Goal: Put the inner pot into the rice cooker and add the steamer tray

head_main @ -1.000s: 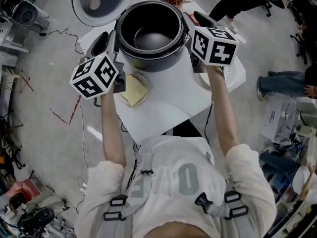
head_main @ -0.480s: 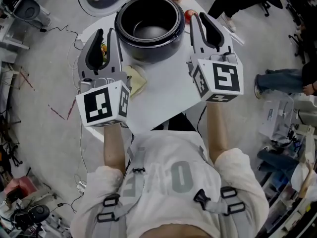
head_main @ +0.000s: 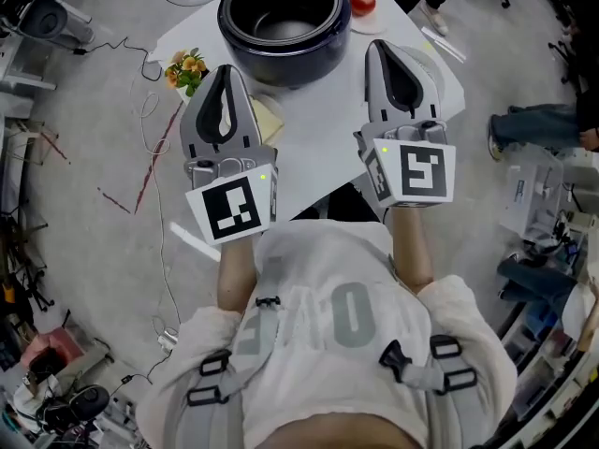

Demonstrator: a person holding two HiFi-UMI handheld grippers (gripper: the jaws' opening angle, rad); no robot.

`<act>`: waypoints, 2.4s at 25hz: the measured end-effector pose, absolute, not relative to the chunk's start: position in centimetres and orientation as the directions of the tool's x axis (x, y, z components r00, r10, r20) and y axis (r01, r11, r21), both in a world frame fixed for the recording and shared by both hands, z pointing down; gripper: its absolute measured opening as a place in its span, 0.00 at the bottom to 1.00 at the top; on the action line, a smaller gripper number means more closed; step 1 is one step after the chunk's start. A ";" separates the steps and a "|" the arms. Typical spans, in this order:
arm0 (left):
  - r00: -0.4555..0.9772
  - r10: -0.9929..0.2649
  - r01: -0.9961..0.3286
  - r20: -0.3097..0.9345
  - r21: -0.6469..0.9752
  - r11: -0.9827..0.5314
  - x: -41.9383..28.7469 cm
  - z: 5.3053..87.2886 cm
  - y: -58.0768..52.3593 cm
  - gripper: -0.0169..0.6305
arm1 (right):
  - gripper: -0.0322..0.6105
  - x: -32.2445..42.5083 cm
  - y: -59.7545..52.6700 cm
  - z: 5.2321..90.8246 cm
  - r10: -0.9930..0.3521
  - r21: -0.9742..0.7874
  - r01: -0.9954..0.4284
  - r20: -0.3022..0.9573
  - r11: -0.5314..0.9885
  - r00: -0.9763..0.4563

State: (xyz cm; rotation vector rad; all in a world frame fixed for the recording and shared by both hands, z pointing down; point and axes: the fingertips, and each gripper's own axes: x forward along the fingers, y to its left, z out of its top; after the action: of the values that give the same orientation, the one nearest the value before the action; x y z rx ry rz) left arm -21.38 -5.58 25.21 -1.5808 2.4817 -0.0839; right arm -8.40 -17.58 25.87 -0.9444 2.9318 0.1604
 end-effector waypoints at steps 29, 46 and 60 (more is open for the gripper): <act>-0.507 -0.857 -0.847 -0.094 -0.132 0.515 -15.7 27.0 -6.9 0.06 | 0.06 -1.4 -18.2 30.5 -0.490 0.038 -0.488 0.035 0.872 -0.871; -0.230 -0.973 -0.940 -0.022 0.262 0.217 -10.3 32.1 -17.7 0.24 | 0.31 3.8 -28.9 32.9 -0.575 0.133 -0.560 0.179 0.818 -0.798; -0.356 -0.846 -0.724 0.397 0.455 0.518 -3.6 50.6 -27.7 0.33 | 0.41 9.0 -43.1 48.6 -0.340 -0.021 -0.400 0.485 0.916 -0.805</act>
State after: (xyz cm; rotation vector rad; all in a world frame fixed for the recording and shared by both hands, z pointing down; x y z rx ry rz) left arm -3.55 -27.65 50.65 -1.8921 3.2192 0.3972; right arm 9.04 -43.06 48.58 -0.7308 3.5514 -0.2292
